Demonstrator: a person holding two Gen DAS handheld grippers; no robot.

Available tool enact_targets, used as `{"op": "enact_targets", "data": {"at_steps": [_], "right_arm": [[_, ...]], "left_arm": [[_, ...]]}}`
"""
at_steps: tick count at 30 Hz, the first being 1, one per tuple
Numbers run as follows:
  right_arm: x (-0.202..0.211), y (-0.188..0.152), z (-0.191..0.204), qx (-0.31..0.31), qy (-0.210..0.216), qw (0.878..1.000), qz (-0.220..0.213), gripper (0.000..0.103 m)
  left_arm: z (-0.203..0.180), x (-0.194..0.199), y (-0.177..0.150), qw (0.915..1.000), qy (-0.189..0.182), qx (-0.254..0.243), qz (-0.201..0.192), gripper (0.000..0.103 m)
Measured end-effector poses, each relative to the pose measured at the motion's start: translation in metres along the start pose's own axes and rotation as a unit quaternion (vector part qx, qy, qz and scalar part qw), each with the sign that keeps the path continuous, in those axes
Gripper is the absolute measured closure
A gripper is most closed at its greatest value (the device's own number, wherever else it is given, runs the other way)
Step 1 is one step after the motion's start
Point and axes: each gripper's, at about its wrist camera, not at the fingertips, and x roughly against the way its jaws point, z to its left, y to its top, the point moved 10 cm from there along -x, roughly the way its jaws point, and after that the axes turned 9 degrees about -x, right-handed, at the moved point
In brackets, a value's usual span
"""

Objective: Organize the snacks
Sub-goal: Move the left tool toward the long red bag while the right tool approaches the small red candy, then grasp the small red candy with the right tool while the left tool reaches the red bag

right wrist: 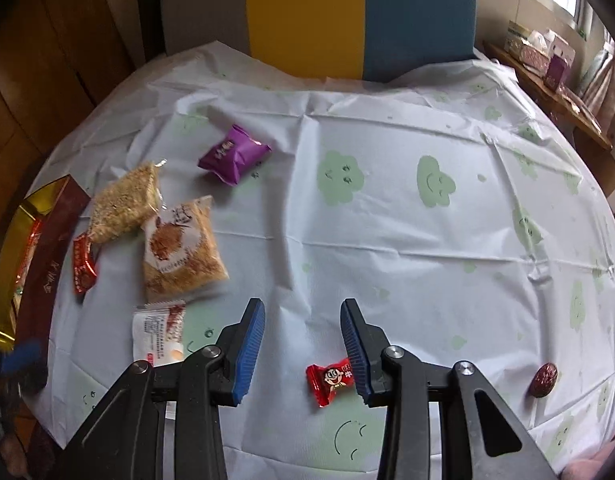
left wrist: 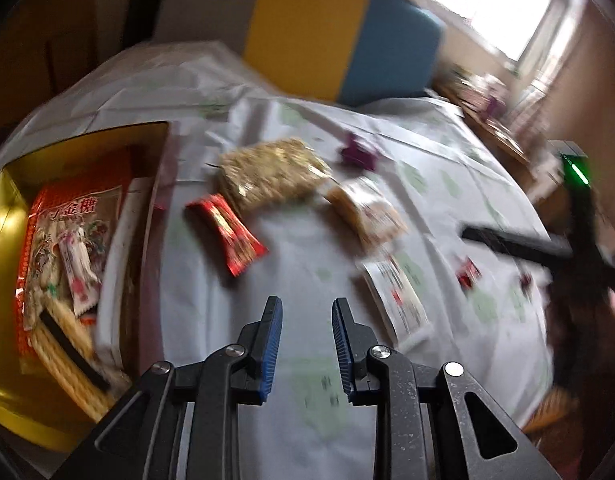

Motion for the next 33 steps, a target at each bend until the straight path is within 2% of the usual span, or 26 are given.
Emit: {"op": "enact_targets", "data": {"at_steps": [2,4,7,9,14,16,20,21,23,24,27,30,31,32,33], "right_arm": [[0.004,0.002,0.003,0.003,0.003,1.0,-0.006,0.063],[0.008,0.004,0.004,0.002,0.009,1.0,-0.012,0.063],[0.01,0.007,0.004,-0.007,0.017,1.0,-0.013,0.063],[0.011,0.008,0.004,-0.008,0.02,1.0,-0.015,0.063],[0.016,0.011,0.006,-0.008,0.031,0.999,-0.022,0.063],[0.016,0.011,0.008,-0.006,0.031,0.999,-0.022,0.063],[0.017,0.011,0.01,-0.004,0.035,0.999,-0.024,0.063],[0.017,0.011,0.01,-0.004,0.036,0.999,-0.024,0.063],[0.017,0.011,0.011,-0.002,0.034,0.999,-0.024,0.063],[0.018,0.011,0.011,-0.001,0.033,0.999,-0.025,0.063],[0.018,0.012,0.005,-0.007,0.025,0.999,-0.028,0.063],[0.014,0.012,-0.005,-0.026,0.017,0.999,-0.018,0.063],[0.014,0.012,-0.006,-0.027,0.015,0.999,-0.018,0.063],[0.013,0.011,-0.006,-0.026,0.012,0.999,-0.018,0.063],[0.013,0.011,-0.005,-0.024,0.011,0.999,-0.018,0.063]], "left_arm": [[0.009,-0.01,0.013,0.9995,0.011,0.026,0.015,0.077],[0.022,-0.019,0.028,0.9979,0.044,0.042,0.022,0.077],[0.029,-0.035,0.038,0.9954,0.075,0.039,0.045,0.07],[0.03,-0.046,0.04,0.9942,0.079,0.04,0.061,0.069],[0.042,-0.066,0.04,0.9887,0.124,0.036,0.076,0.066],[0.047,-0.071,0.041,0.9859,0.145,0.04,0.074,0.063],[0.048,-0.076,0.045,0.9859,0.15,0.027,0.07,0.062],[0.047,-0.076,0.045,0.9859,0.153,0.02,0.064,0.063],[0.048,-0.076,0.046,0.9859,0.156,0.024,0.056,0.071],[0.049,-0.075,0.044,0.9867,0.151,0.028,0.052,0.071],[0.047,-0.069,0.038,0.9919,0.116,0.035,0.037,0.083],[0.028,-0.063,0.03,0.9964,0.081,0.001,0.025,0.087],[0.016,-0.062,0.026,0.9984,0.05,-0.013,0.022,0.094],[0.006,-0.062,0.022,0.9992,0.024,-0.02,0.026,0.094],[-0.003,-0.061,0.016,0.999,0.018,-0.031,0.027,0.094]]}}
